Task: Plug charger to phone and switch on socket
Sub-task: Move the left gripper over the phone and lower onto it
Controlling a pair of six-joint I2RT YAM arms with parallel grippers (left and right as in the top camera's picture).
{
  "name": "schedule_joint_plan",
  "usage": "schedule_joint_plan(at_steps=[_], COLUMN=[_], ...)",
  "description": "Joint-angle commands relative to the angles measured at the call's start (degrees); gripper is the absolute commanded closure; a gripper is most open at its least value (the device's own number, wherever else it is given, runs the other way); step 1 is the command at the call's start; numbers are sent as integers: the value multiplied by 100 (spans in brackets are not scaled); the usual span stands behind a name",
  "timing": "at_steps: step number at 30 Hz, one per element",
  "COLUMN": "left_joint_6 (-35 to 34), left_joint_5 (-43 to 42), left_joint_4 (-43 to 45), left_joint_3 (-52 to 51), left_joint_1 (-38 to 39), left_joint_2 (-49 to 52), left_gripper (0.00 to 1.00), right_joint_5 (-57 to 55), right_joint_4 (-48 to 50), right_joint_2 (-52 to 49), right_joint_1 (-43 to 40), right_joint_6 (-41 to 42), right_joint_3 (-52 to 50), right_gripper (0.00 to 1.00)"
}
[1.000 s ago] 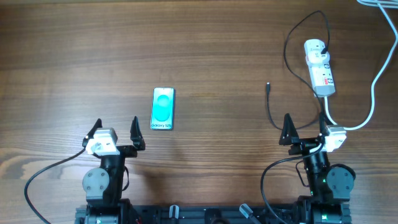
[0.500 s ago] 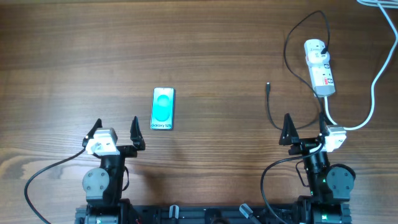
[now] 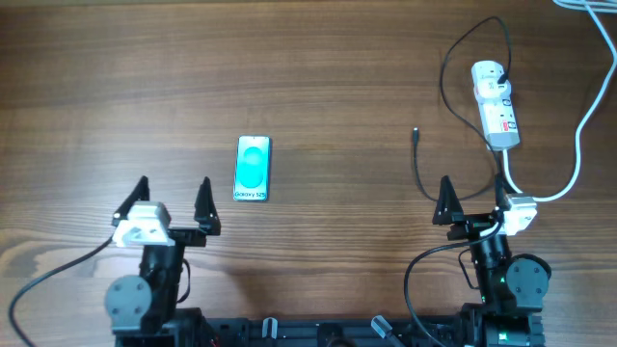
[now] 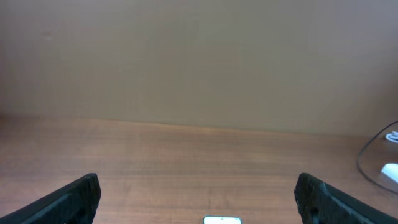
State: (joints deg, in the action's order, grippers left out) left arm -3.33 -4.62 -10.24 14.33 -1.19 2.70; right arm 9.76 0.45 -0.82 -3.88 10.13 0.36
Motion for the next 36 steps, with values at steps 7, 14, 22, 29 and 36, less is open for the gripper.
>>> schedule_joint_plan(at_steps=[7,14,22,29,36], left_joint_6=[-7,-9,-35,17,-186], left_joint_5=[-179,-413,-955,-1519,57], left_joint_4=[-935,-2758,-3381,-3646,-3821], left_joint_3=[2857,5442,5742,5727,5727], left_joint_1=[-31,81,295,297,1062], left_joint_2=[2417,4944,6210,6896,8124], left_gripper=[0,0,0,0,0], right_joint_5=[-118,-118,-118,-118,-118], right_joint_4=[20,20,20,20,20], right_joint_2=[55,55,55,55,55], right_joint_1=[-4,-4,-4,-4,-4], right_joint_6=[-105,-107,-105,-107,-107], right_joint_3=[-7,-7,-7,-7,-7], right_gripper=[0,0,0,1,0])
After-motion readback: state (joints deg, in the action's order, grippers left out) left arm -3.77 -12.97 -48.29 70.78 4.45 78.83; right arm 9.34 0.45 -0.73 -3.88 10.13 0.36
